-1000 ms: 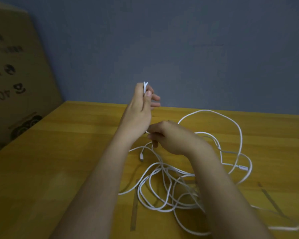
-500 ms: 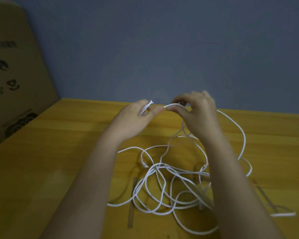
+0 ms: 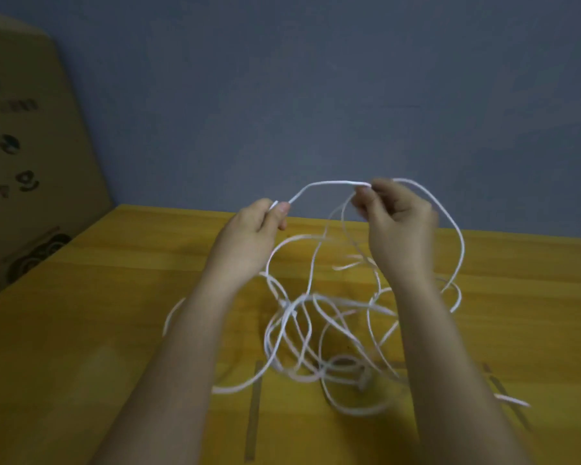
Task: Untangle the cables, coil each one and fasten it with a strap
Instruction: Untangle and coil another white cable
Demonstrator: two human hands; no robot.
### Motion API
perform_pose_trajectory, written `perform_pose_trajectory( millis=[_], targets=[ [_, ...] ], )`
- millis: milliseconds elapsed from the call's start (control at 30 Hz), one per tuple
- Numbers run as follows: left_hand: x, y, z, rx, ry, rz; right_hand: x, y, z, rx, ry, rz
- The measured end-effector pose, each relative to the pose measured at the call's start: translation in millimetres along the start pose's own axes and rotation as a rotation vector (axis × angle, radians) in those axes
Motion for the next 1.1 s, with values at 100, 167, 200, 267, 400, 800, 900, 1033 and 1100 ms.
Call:
perform_pose_trajectory(
  millis=[100,167,200,267,400,800,900,1033,1100],
  targets=[
    [-2,-7,4,-0.022,-0.005,-0.093,2,5,-9,0.044,0.058,0.084],
    [-5,-9,2,-0.021,0.028,-0.151,1,1,-11,-0.055,0.06,-0.02],
    [-5,-10,1,-0.021,0.042,-0.17,1,-1,-8,-0.195,0.05,-0.109],
    [-8,-10,1,-0.029,0.057,-0.193,-3,-4,4,-0.561,0.039,-0.277],
    [-9,-8,7,-0.037,0.043,-0.181,-4,3,11,-0.773,0.092,-0.271],
    [-13,-13,21,-0.451,0.193,-0.388,-12,-12,14,-0.58,0.249,-0.217],
    [-13,-12,29,-0.821,0.26,-0.38,-15,-20,25,-0.553,0.213,-0.384],
    [-11,-13,32,-1.02,0.281,-0.296,-29,-41,29,-0.594,0.202,-0.676],
    [-10,-14,30,-0.958,0.263,-0.194,-38,-50,26,-0.635,0.253,-0.775]
  ],
)
Point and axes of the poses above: each hand's wrist, its own x-axis towards the middle knuckle, its own y-axis out of the back of the hand, z = x × y, the point moved 4 cm from there along x, towards the middle knuckle, and after that the axes turned 5 degrees about -x, right-handed, at the moved point
